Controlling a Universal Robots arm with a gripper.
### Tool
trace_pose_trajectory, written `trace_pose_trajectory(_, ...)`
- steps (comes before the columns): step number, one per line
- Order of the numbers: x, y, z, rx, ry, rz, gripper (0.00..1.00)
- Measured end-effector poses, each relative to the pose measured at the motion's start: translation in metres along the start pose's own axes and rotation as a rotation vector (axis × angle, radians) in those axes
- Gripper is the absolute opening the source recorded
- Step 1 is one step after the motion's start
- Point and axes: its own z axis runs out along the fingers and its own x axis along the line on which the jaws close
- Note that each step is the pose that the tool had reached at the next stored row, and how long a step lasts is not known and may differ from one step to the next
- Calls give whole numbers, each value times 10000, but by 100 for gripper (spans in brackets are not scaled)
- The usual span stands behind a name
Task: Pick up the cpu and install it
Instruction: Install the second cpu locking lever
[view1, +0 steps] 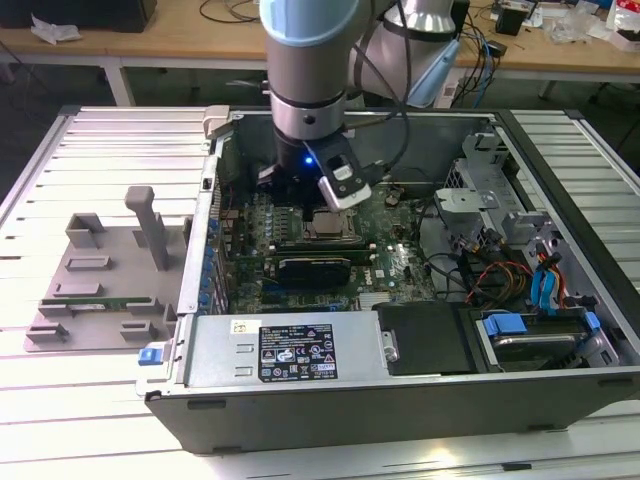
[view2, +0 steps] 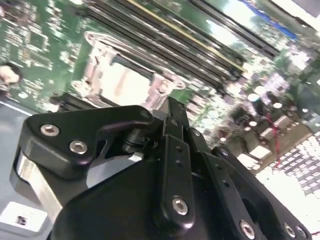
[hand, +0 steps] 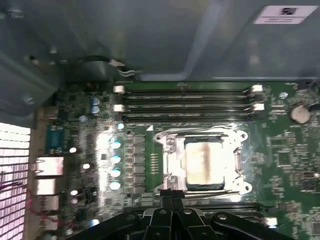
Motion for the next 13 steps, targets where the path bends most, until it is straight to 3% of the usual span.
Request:
trace_pose_trajectory(2,-190,39,17,43,61,6,11)
trace_pose_trajectory(3,-234,85,28,98,79,9,11)
trace_pose_trajectory(4,-253,150,38,361,95,2,11)
trace_pose_trajectory(5,-259,168,42,598,99,-4,11)
trace_pose_trajectory(6,-263,176,43,769,107,-9,11)
trace_pose_trajectory(7,-279,194,24,1021,143,-15,11)
trace_pose_trajectory(8,-295,200,1,1035,174,-10,11)
trace_pose_trajectory(9,-331,202,-6,1038,253,-1,11)
trace_pose_trajectory(13,-332,202,-6,1039,254,-2,11)
